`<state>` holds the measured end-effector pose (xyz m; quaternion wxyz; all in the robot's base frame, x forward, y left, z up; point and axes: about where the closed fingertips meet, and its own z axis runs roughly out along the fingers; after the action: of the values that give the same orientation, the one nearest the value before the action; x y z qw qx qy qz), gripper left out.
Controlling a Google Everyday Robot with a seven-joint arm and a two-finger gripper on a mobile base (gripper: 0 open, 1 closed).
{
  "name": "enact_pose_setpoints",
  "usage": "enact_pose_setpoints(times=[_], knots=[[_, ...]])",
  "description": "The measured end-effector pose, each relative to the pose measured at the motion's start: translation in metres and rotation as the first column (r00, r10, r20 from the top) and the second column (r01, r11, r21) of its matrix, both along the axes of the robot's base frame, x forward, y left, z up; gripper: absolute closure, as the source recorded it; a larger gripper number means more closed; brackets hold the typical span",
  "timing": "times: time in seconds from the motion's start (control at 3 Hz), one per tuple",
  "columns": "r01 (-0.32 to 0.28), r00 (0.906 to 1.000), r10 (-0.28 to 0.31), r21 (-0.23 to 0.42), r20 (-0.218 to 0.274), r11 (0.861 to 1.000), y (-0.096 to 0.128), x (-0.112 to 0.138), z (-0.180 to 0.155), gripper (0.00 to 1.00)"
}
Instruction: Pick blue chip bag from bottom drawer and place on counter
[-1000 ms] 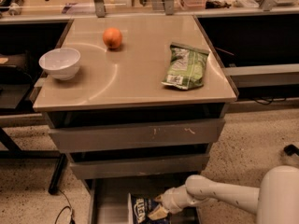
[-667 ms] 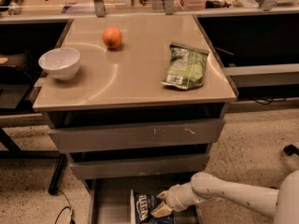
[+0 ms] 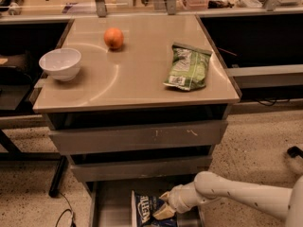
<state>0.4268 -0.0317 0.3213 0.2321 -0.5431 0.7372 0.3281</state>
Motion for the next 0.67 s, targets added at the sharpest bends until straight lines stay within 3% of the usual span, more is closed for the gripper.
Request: enact_pose_setpoints(times=[0.33, 0.67], knots=[[-0.017, 0.9998, 0.017, -0.009, 0.012, 1.000, 0.005, -0.013, 0.060, 1.00], [-0.049, 0.9968, 0.050, -0.020, 0.063, 0.999, 0.013, -0.023, 0.120, 1.00]])
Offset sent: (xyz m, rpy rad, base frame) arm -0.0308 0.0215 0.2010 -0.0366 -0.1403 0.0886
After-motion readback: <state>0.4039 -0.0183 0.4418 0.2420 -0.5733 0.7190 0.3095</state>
